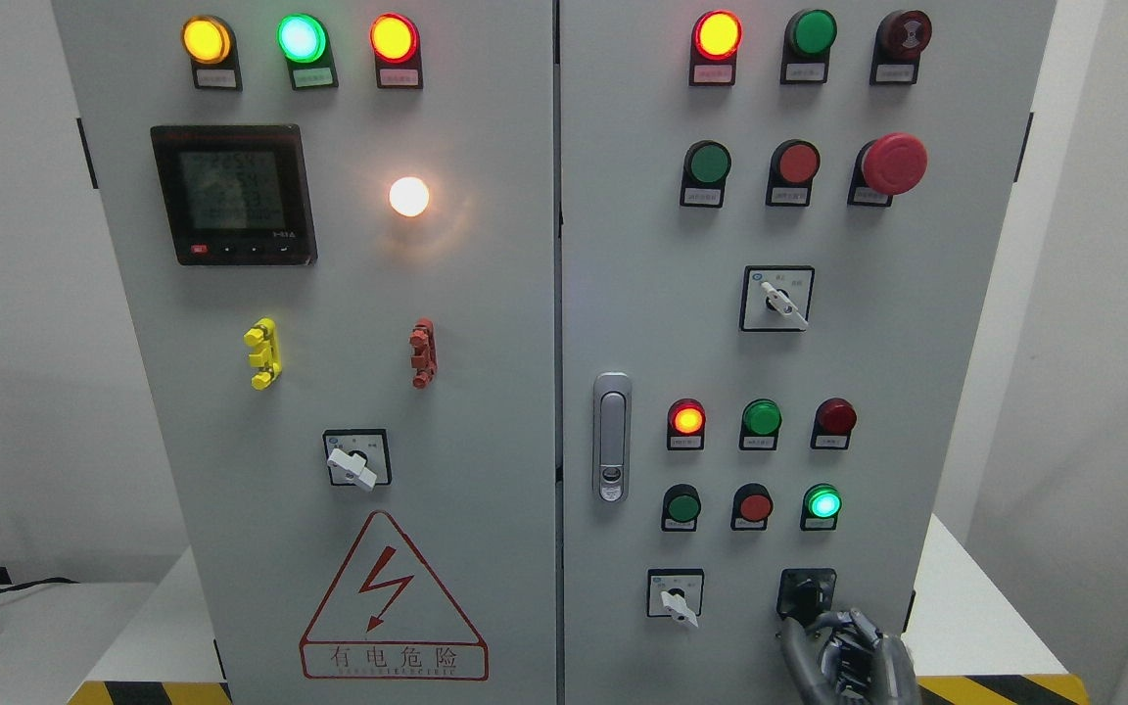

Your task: Trip black knob to open circuit

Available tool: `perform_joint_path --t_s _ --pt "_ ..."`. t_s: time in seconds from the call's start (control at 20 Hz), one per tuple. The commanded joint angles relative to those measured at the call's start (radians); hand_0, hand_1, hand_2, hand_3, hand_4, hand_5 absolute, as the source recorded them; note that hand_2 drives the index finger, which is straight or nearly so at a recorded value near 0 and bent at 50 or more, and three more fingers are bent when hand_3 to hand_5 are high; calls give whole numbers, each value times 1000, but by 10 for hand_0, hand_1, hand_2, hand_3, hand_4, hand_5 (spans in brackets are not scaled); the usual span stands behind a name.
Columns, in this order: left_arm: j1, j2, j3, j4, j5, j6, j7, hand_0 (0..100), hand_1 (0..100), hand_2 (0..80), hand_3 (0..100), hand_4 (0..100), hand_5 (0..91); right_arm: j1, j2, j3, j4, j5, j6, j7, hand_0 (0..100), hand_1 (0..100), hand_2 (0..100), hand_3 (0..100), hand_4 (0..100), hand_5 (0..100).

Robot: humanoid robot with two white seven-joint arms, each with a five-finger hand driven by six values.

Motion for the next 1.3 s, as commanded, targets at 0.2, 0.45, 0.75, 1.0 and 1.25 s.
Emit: perform_joint_path --t_s 0.2,0.45,0.75,1.0,1.25 --pt "0 0 0 -1 5 0 0 120 389 0 0 0 0 1 0 -2 3 1 0 -3 405 629 515 934 995 1000" --pt "0 0 0 0 5 0 0 120 389 0 0 0 0 1 -3 -2 3 1 0 -3 405 630 514 931 990 1000" --pt "0 1 0 0 5 0 0 120 389 0 0 0 0 1 -3 -9 10 3 -2 -3 405 630 512 930 988 1000" --pt "0 1 0 0 5 0 0 120 389 0 0 0 0 -3 -3 -11 12 3 -2 -3 406 630 511 930 986 1000" --pt "0 0 0 0 5 0 0 120 389 0 0 0 0 -3 -5 -17 12 3 -2 -3 406 630 511 929 987 1000"
